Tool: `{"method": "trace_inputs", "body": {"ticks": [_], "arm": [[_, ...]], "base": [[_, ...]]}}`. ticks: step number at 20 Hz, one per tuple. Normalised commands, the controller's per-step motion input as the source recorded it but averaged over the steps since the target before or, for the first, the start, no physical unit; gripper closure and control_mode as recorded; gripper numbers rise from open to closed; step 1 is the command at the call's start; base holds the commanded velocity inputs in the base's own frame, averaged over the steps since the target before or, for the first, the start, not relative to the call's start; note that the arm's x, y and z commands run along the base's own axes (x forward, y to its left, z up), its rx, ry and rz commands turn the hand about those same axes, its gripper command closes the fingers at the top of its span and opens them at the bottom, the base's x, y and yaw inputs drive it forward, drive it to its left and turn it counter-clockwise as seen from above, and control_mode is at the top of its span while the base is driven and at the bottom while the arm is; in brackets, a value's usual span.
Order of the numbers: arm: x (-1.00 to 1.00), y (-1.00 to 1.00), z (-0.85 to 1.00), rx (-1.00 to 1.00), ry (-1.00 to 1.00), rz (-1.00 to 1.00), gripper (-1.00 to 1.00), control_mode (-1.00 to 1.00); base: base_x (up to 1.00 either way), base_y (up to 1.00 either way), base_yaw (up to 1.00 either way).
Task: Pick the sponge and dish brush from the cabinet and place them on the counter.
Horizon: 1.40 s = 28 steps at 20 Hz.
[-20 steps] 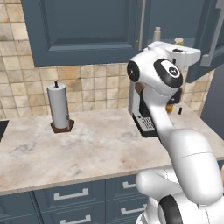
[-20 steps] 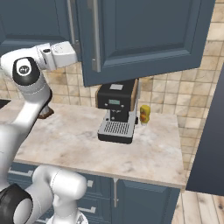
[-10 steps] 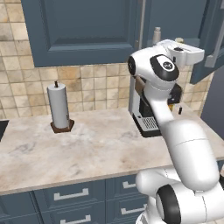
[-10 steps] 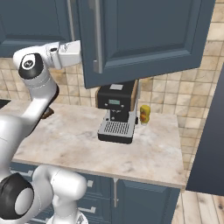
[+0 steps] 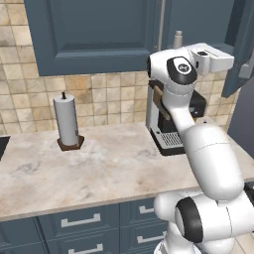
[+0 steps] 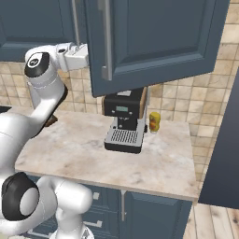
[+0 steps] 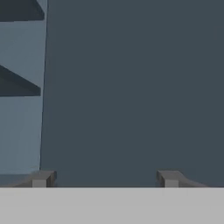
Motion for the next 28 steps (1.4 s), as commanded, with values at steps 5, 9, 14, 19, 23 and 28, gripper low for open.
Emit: {"method": "trace_inputs", "body": {"ticks": [5, 9, 14, 19, 23, 28], "arm": [[-0.68, -0.64, 0.03, 0.03, -0.04, -0.06, -1.00, -1.00], [-0.86, -0.61, 0.05, 0.04, -0.09, -0.01, -1.00, -1.00], [-0.77, -0.55, 0.04, 0.02, -0.06, 0.00, -1.00, -1.00], [-0.46, -0.52, 0.03, 0.00, 0.00, 0.06, -1.00, -1.00], [-0.21, -0.58, 0.00, 0.00, 0.00, 0.07, -1.00, -1.00], [-0.01, -0.64, 0.00, 0.00, 0.02, 0.05, -1.00, -1.00]], "base": [[0.00, 0.00, 0.00], [0.00, 0.00, 0.00], [0.00, 0.00, 0.00], [0.00, 0.00, 0.00], [0.00, 0.00, 0.00], [0.00, 0.00, 0.00]]}}
